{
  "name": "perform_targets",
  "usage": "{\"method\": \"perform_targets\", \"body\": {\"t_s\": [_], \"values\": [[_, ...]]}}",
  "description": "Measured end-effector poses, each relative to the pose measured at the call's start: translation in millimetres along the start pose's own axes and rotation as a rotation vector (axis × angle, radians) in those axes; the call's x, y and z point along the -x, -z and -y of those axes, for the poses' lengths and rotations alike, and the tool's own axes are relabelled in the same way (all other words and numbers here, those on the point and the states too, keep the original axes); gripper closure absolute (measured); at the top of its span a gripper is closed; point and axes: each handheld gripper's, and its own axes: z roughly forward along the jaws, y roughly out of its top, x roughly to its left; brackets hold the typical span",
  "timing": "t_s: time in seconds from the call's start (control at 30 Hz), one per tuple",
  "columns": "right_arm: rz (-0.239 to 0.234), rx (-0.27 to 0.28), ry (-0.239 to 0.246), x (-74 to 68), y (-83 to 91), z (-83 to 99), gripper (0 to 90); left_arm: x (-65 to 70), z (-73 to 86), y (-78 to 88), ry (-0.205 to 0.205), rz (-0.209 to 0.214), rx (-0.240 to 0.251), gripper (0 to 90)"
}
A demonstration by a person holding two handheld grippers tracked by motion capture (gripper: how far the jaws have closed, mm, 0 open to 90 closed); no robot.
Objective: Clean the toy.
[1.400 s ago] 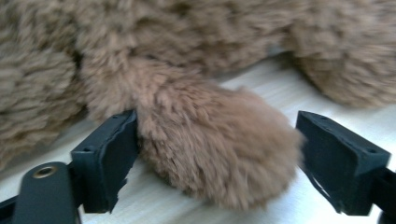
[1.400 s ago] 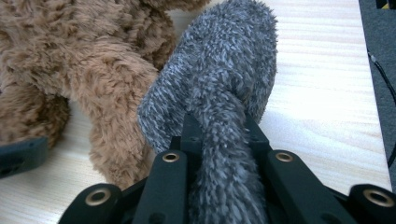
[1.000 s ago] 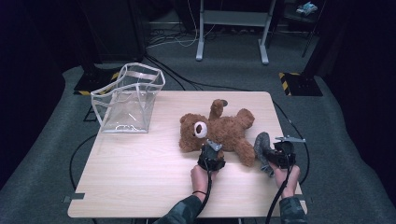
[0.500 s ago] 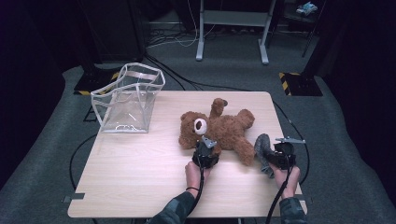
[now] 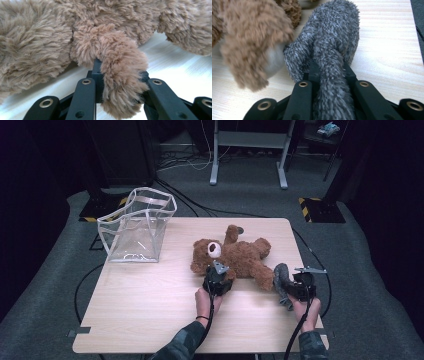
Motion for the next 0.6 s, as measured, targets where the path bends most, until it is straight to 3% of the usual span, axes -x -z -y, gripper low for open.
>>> {"method": "perform_targets", "body": {"t_s": [0.43, 0.53, 0.6], "values": [[-0.001, -0.002, 0.031, -6.4, -0.1, -2.7, 76.6, -10.0, -28.7, 5.8, -0.033, 0.014, -0.001, 72.0], [-0.004, 0.002, 0.028, -8.6, 0.8, -3.4, 76.6, -13.8, -39.4, 7.2, -0.048, 0.055, 0.009, 71.9], [-0.004, 0.002, 0.021, -10.7, 2.3, -4.0, 76.5, -14.4, -44.0, 7.6, -0.053, 0.056, 0.014, 71.9]]}}
